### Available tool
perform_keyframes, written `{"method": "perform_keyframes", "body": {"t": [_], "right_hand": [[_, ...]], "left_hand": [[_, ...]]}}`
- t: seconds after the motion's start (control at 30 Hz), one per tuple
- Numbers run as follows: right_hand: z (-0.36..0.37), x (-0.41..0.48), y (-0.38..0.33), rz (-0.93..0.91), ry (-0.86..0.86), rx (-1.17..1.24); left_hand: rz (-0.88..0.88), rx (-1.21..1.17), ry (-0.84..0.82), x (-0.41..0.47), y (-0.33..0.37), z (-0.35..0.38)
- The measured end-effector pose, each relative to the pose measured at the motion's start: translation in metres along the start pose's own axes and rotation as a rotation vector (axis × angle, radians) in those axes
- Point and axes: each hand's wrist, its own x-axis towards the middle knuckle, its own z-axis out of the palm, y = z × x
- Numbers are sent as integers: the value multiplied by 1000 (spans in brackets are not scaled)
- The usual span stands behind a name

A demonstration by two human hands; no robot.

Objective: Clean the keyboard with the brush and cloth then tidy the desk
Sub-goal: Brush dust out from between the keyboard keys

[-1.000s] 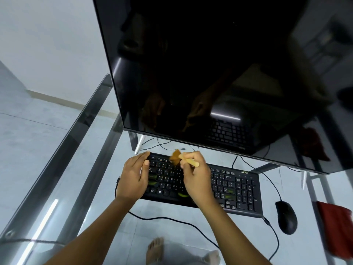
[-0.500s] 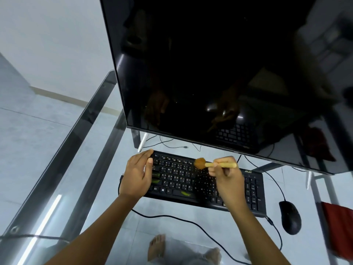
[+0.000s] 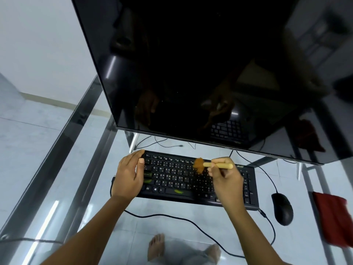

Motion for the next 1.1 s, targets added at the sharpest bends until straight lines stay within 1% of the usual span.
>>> {"method": "perform_keyframes", "body": {"t": [0.03, 0.07, 0.1, 0.13, 0.2, 0.23, 0.27, 0.3, 0.33, 0.37, 0.4, 0.47, 0.5, 0.53, 0.57, 0.6, 0.63, 0.7, 0.73, 0.77, 0.8, 0.83, 0.87, 0.93, 0.97, 1.0, 1.03, 1.07, 1.1], "right_hand": [[-1, -1, -2, 36, -73, 44], [-1, -3, 0, 73, -183, 64], [-1, -4, 1, 84, -220, 23], [-2, -3, 3, 40, -171, -19], [-8, 0, 3, -33, 39, -55], [-11, 1, 5, -15, 39, 13], [-13, 0, 5, 12, -48, 69], [-13, -2, 4, 49, -217, 82], [-12, -5, 7, 59, -337, 84], [-12, -7, 8, 36, -350, 9], [-14, -8, 11, -3, -279, -27], [-22, -10, 13, -67, -30, -61], [-26, -12, 15, -70, -17, -52], [-27, -15, 15, -63, -72, -47], [-27, -19, 17, -47, -188, -80], [-27, -23, 18, -20, -245, -104], [-30, -25, 21, -23, -206, -120], [-43, -27, 23, -2, -37, -94], [-49, -29, 25, 5, -48, -71], [-54, -33, 27, 8, -126, -64], [-56, -39, 28, 32, -247, -44], [-57, -44, 31, 28, -295, -98], [-58, -46, 34, 13, -251, -116], [-65, -44, 41, 35, -5, -67], [-67, -41, 41, 47, 39, -5], [-67, -38, 38, 62, 5, 47], [-65, -36, 34, 64, -109, 54], [-63, -33, 34, 44, -216, 27], [-61, -28, 33, 11, -250, -61]], "left_hand": [[1, 7, -7, 0, 1, 0], [8, 27, -17, 1, 0, 0], [22, 57, -30, 1, 0, -1], [39, 91, -47, 2, 1, -2], [94, 198, -77, 2, 4, -2], [145, 265, -85, 1, 7, -1], [195, 320, -93, 0, 11, 1], [234, 356, -107, -1, 17, 3], [267, 375, -132, -3, 24, 6], [297, 380, -162, -5, 31, 10], [327, 378, -201, -7, 41, 16], [389, 386, -290, -15, 60, 31], [416, 391, -327, -18, 68, 39], [431, 394, -351, -20, 72, 46], [432, 398, -365, -21, 74, 51], [421, 402, -372, -21, 74, 55], [411, 408, -374, -20, 74, 58], [410, 435, -391, -17, 74, 63], [413, 453, -404, -16, 76, 66], [414, 472, -415, -15, 77, 68], [411, 487, -424, -15, 78, 70], [404, 499, -428, -15, 79, 71], [397, 510, -425, -15, 78, 72], [390, 521, -421, -16, 81, 75], [387, 521, -419, -17, 84, 76], [384, 517, -420, -18, 86, 78], [382, 509, -424, -18, 88, 78], [378, 498, -435, -19, 89, 79], [372, 488, -445, -20, 90, 80]]}}
